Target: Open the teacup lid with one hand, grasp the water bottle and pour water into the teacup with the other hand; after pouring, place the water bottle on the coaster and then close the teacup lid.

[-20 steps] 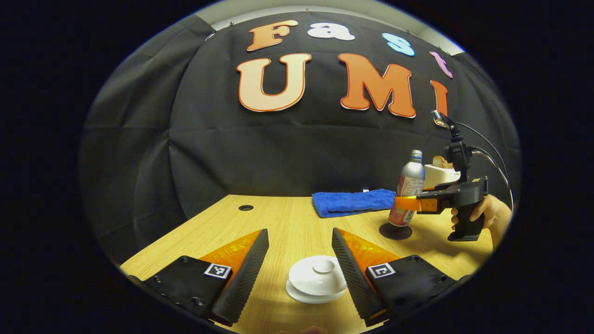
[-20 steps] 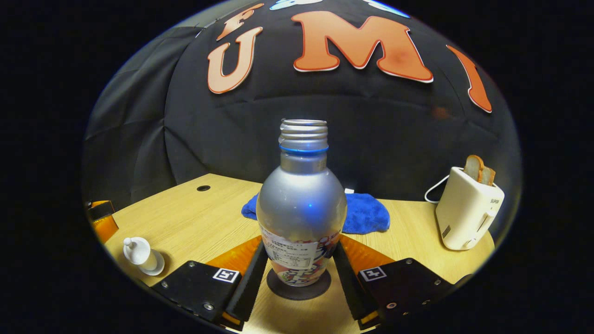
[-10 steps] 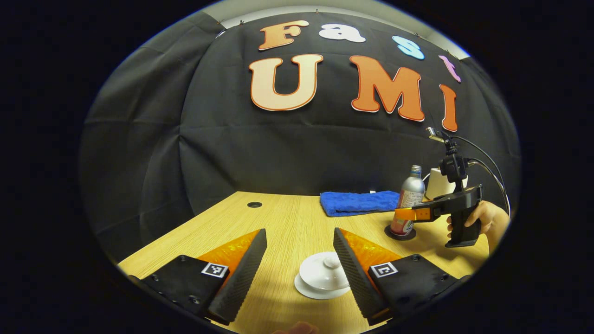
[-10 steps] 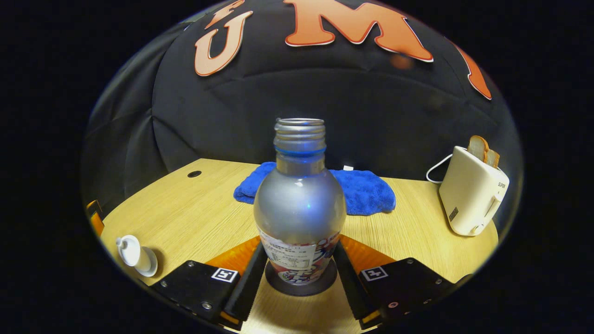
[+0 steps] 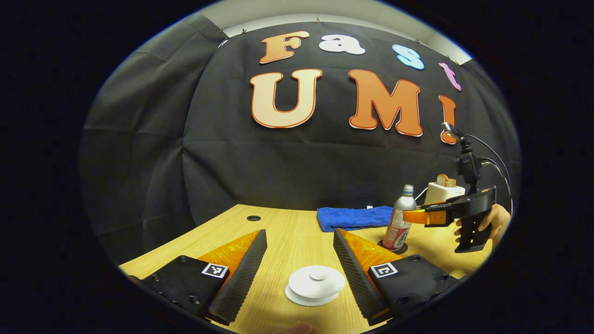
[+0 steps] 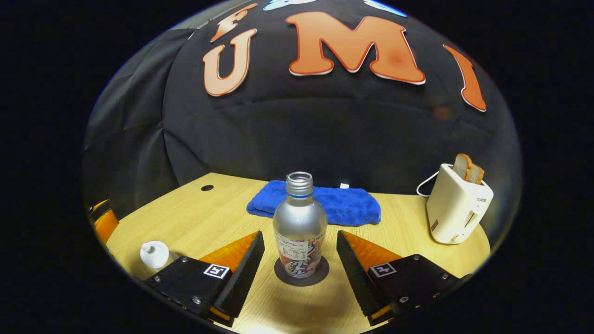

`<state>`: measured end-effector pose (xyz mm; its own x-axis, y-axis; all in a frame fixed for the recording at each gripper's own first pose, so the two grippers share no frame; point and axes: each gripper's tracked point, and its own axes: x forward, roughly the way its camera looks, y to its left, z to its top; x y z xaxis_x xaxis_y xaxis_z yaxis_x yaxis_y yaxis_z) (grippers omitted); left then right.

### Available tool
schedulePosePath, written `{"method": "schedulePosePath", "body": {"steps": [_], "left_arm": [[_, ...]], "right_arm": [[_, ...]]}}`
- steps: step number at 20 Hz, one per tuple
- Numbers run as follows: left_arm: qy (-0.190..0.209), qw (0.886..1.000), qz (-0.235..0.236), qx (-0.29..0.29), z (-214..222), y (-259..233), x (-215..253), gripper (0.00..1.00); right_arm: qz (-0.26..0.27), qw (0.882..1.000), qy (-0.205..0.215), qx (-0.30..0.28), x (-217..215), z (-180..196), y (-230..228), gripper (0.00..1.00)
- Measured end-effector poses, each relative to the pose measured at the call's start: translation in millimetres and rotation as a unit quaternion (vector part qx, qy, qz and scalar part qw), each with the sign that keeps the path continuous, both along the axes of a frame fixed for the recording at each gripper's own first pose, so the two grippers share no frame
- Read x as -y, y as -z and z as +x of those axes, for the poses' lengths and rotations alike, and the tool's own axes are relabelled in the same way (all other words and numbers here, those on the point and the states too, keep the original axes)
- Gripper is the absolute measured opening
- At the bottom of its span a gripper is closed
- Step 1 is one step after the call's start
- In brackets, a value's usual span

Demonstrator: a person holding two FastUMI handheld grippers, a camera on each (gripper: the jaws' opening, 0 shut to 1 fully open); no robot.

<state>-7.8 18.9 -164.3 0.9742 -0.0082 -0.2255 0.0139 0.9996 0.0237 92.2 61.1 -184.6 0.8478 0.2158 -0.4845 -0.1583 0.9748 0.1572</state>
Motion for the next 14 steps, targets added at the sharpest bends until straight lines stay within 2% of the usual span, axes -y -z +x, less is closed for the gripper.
{"method": "schedulePosePath", "body": {"steps": [6,7,8,10,13,14], "left_arm": [[0.012,0.999,0.000,0.033,1,-35,24,0.95],[0.011,0.999,0.001,0.039,1,-41,27,0.92],[0.013,0.999,0.001,0.045,0,-49,31,0.99],[0.016,0.998,0.003,0.058,-2,-62,39,0.94],[0.025,0.997,0.002,0.073,-7,-77,53,1.00],[0.027,0.997,-0.002,0.075,-8,-79,58,0.94]], "right_arm": [[-0.001,0.996,0.013,0.092,26,-40,-78,0.94],[0.000,0.994,0.016,0.106,30,-47,-89,0.95],[0.003,0.993,0.020,0.117,33,-54,-99,0.95],[0.008,0.991,0.027,0.132,39,-69,-109,0.95],[-0.005,0.988,0.036,0.152,45,-84,-119,0.97],[-0.011,0.986,0.040,0.159,46,-90,-122,0.97]]}}
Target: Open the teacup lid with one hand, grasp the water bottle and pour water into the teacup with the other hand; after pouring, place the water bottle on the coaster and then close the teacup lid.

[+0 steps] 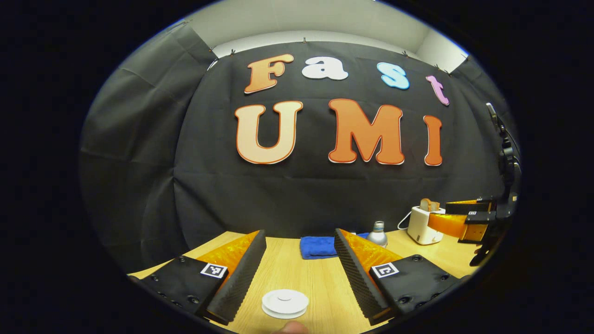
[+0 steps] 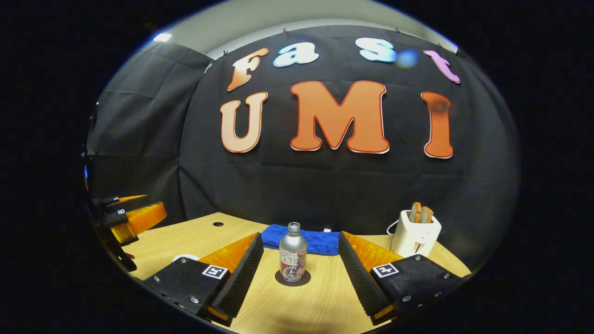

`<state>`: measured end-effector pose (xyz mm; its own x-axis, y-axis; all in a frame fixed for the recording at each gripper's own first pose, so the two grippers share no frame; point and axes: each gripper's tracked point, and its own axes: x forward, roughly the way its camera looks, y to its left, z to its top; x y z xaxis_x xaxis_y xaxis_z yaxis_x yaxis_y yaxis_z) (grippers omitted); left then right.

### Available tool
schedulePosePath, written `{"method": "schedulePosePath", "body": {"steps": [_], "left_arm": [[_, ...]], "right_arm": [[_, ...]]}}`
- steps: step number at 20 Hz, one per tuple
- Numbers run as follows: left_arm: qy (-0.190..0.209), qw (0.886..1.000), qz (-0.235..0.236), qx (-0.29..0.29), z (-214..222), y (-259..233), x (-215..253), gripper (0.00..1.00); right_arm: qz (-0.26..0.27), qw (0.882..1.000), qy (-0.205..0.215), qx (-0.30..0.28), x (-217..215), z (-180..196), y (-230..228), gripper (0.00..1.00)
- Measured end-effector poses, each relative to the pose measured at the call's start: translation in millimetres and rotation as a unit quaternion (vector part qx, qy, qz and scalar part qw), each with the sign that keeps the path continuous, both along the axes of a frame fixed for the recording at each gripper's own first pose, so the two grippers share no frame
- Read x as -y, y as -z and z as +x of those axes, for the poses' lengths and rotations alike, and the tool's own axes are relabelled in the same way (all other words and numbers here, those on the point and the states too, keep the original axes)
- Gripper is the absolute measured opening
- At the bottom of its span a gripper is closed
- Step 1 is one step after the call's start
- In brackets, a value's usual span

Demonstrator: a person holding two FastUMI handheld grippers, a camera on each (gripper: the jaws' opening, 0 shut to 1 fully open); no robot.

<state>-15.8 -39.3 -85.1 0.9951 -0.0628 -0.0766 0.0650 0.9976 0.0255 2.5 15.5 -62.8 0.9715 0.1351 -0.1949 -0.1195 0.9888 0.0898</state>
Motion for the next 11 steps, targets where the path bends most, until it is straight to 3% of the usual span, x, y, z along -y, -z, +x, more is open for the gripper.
{"method": "schedulePosePath", "body": {"steps": [1,6,10,11], "left_arm": [[0.001,1.000,-0.002,0.001,-1,-1,3,1.00],[-0.004,1.000,-0.010,0.005,-2,-2,10,0.94],[-0.005,1.000,0.001,0.003,-2,2,17,1.00],[-0.002,1.000,0.002,0.003,-2,3,20,0.98]], "right_arm": [[-0.004,1.000,0.003,0.009,0,-4,-4,0.98],[-0.028,0.999,0.015,0.041,5,-14,-13,0.97],[-0.018,0.999,0.021,0.047,8,-22,-14,0.98],[-0.016,0.999,0.025,0.045,11,-25,-13,0.98]]}}
